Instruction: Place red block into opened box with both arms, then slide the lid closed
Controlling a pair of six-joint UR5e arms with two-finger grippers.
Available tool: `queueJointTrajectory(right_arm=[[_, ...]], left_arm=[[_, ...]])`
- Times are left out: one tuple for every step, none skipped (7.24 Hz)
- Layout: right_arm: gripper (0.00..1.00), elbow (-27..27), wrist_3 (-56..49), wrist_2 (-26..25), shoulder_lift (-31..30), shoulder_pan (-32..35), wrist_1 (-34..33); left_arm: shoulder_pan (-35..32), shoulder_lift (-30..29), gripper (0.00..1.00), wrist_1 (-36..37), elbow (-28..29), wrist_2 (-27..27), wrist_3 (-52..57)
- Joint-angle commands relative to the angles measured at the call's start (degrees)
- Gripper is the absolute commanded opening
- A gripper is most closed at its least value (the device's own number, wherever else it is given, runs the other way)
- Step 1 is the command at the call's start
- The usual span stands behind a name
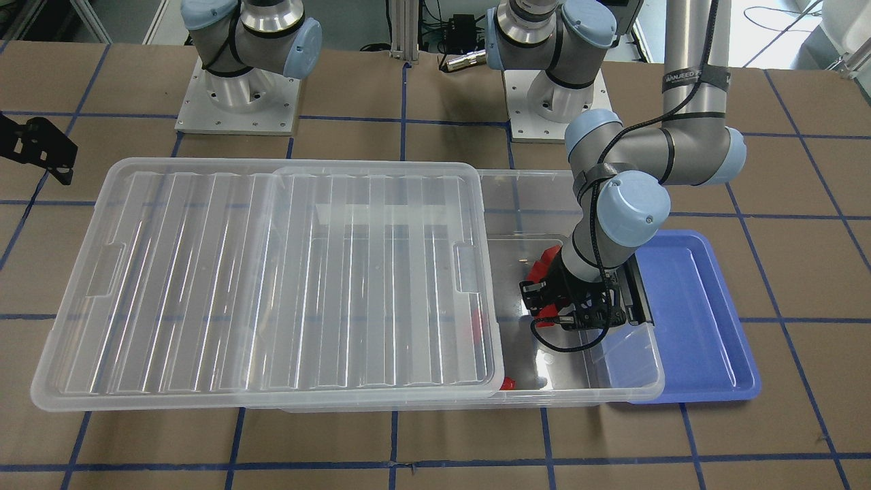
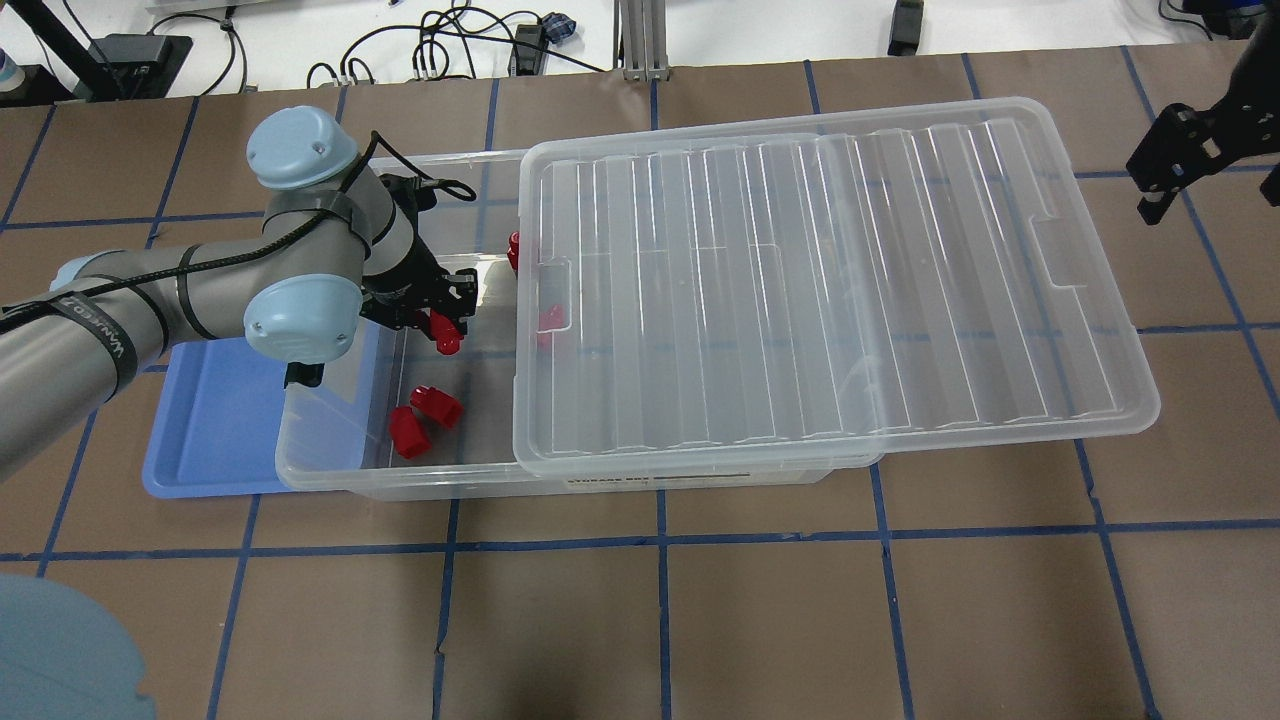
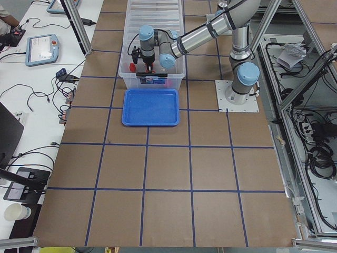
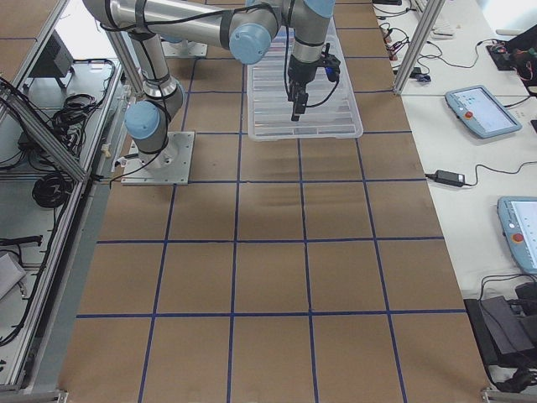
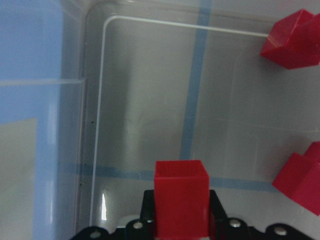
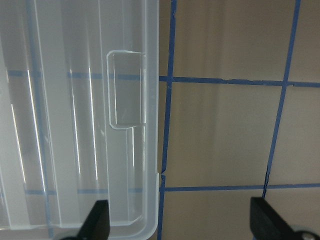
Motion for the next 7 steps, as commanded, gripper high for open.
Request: queueJointTrajectory(right_arm=[[1.00, 0.28, 0.07, 0.02, 0.20, 0.00, 0.05], [1.00, 0.63, 0.07, -0.07, 0.20, 0.00, 0.13], [1.00, 0.64, 0.07, -0.07, 0.11, 0.00, 0.14], [1.00, 0.64, 0.07, -0.07, 0.02, 0.00, 0.14], [1.00, 0.64, 0.07, 0.11, -0.06, 0.00, 0.05], [1.00, 0.55, 0.07, 0.11, -0.15, 0.00, -0.04], [1.00, 0.55, 0.07, 0.11, -0.15, 0.00, -0.13]], left_arm=[[-0.67, -0.93, 0.06, 1.24, -0.50, -0.69, 0.35], [-0.85, -0.94, 0.44, 1.24, -0.67, -0.33, 0.53], [-1.12, -1.46, 0.65, 1.24, -0.76, -0.33, -0.17], [-1.38, -1.72, 0.66, 1.50, -0.67, -0.42, -0.18], [-1.03, -1.47, 0.65, 2.89, -0.41, -0.33, 0.61], [-1.03, -0.59, 0.65, 3.08, 0.03, -0.24, 0.62], [-0.94, 0.37, 0.65, 2.30, 0.81, -0.16, 0.53]])
